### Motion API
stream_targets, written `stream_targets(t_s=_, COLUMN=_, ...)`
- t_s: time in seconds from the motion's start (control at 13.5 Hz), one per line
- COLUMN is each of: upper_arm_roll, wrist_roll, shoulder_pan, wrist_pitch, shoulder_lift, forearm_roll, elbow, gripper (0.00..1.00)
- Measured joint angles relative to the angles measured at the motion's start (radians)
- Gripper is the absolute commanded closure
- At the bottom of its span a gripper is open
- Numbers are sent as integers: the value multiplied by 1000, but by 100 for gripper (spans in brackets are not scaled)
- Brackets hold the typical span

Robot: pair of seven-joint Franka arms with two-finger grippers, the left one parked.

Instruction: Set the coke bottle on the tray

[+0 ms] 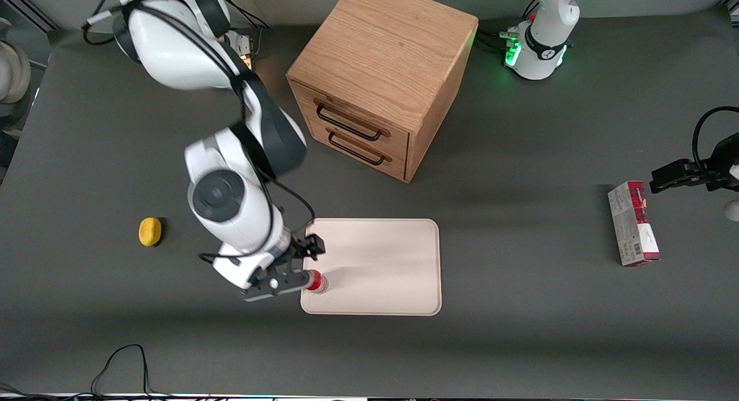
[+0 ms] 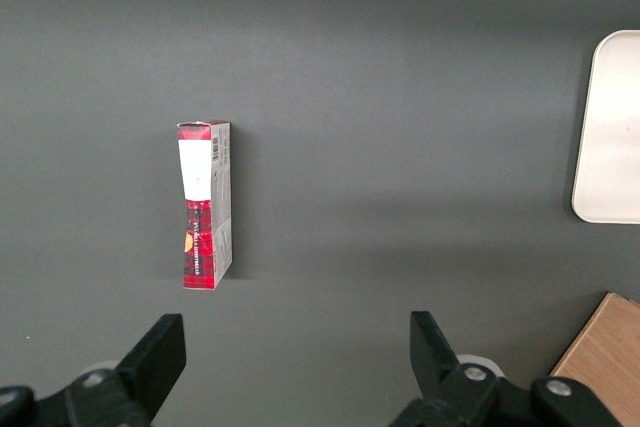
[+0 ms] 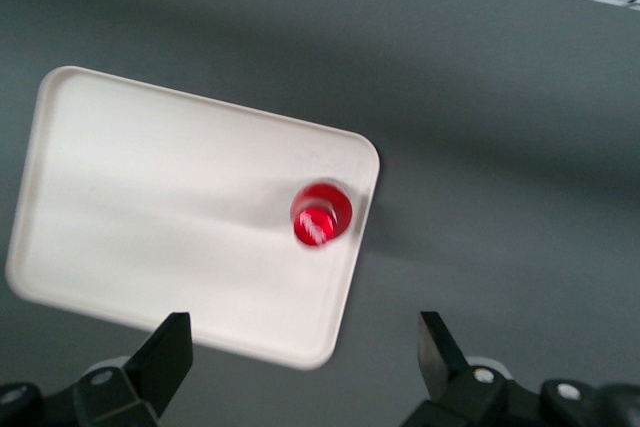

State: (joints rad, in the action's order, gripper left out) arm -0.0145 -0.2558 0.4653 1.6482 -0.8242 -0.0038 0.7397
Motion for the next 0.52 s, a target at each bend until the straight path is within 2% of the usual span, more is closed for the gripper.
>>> stream_targets(t_s=0.37, upper_arm_roll=-24, wrist_roll=4, shoulder_pan=-17, wrist_pitch=-267, shoulder_lift=197, forearm_roll=-2, elbow=7, gripper=0)
stream_targets(t_s=0.52, upper_arm_roll=-43, wrist_roll=52, shoulder_pan=-83, wrist_pitch=-271, shoulder_lift=270, forearm_roll=-2, elbow=90, gripper=0)
